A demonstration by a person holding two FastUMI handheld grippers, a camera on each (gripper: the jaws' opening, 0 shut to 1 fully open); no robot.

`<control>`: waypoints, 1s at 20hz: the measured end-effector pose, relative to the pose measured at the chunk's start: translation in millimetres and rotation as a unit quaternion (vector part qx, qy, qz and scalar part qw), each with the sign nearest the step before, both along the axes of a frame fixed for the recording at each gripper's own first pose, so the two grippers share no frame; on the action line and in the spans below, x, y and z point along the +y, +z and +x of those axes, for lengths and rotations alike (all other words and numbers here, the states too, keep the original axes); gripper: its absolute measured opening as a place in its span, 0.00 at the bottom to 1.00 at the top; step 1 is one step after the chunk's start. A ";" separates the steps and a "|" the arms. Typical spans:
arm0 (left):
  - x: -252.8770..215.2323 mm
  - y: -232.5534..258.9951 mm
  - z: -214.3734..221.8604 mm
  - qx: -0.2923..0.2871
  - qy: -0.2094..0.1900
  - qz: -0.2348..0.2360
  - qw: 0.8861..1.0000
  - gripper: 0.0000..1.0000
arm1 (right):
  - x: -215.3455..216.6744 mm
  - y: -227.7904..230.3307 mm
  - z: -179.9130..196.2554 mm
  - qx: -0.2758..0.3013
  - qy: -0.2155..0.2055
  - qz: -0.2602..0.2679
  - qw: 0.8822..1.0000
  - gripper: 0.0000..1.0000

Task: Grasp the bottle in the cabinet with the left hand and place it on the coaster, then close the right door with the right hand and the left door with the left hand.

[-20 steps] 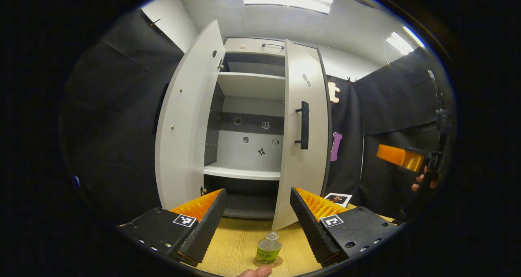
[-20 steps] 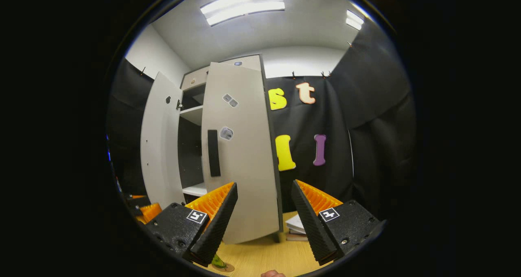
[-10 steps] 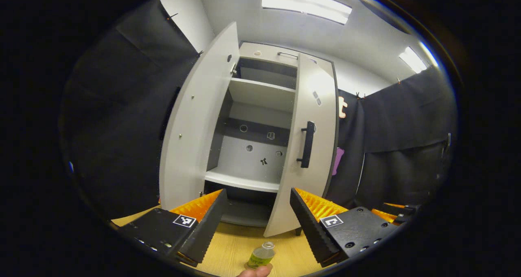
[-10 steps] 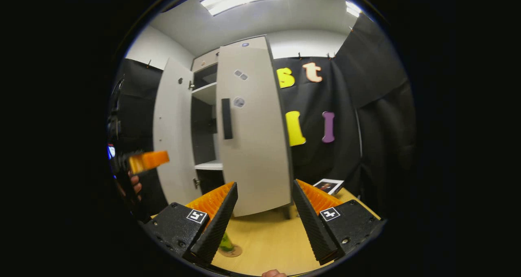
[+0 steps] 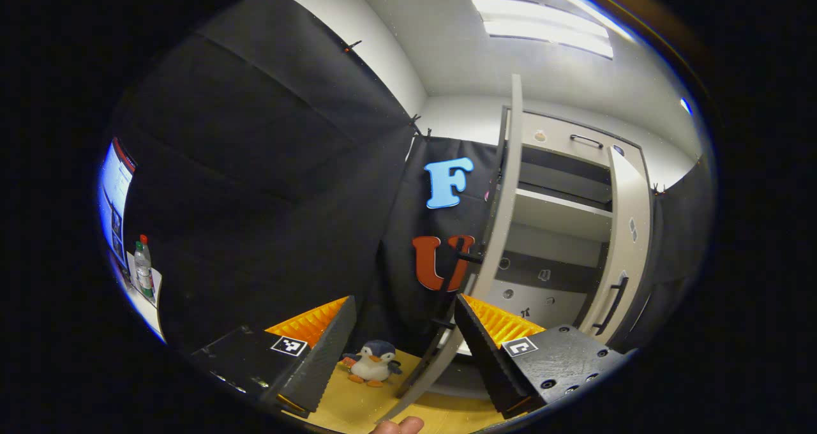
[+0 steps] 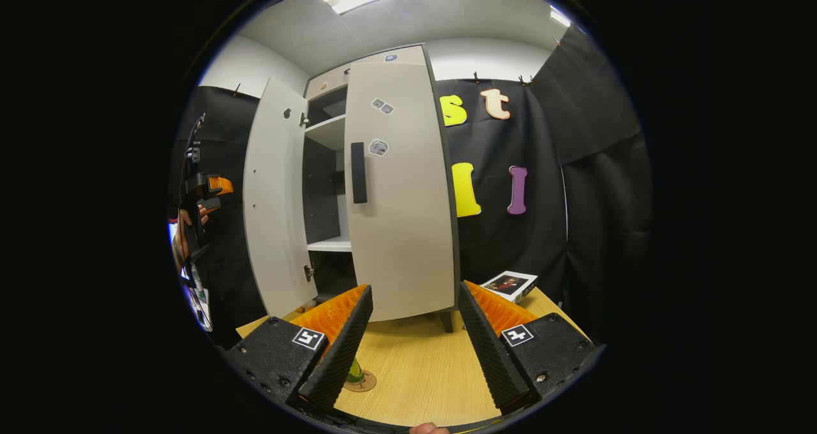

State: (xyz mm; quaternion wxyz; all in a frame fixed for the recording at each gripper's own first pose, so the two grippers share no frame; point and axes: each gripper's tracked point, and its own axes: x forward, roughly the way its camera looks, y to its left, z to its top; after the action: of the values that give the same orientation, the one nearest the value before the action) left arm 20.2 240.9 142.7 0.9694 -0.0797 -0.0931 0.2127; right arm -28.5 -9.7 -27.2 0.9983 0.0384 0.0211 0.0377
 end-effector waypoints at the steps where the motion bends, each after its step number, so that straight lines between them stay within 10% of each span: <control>1: 14.4 -4.5 9.5 0.016 0.010 -0.001 1.000 0.95 | -1.5 2.3 -0.5 -0.002 -0.001 -0.002 1.000 0.83; 15: 32.2 -34.0 52.4 0.061 0.012 0.001 0.998 0.94 | -25.6 6.6 0.5 0.000 -0.032 -0.014 0.999 0.83; 20: -39.3 -38.4 64.3 0.059 -0.069 0.007 0.996 0.94 | -25.9 8.0 7.2 -0.001 -0.025 -0.030 0.999 0.83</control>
State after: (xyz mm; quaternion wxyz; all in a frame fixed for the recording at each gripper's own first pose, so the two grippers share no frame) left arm 84.5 201.6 104.3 0.9861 -0.0666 -0.0316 0.1486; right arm -21.3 -35.6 -19.3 0.9997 0.0089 0.0207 0.0120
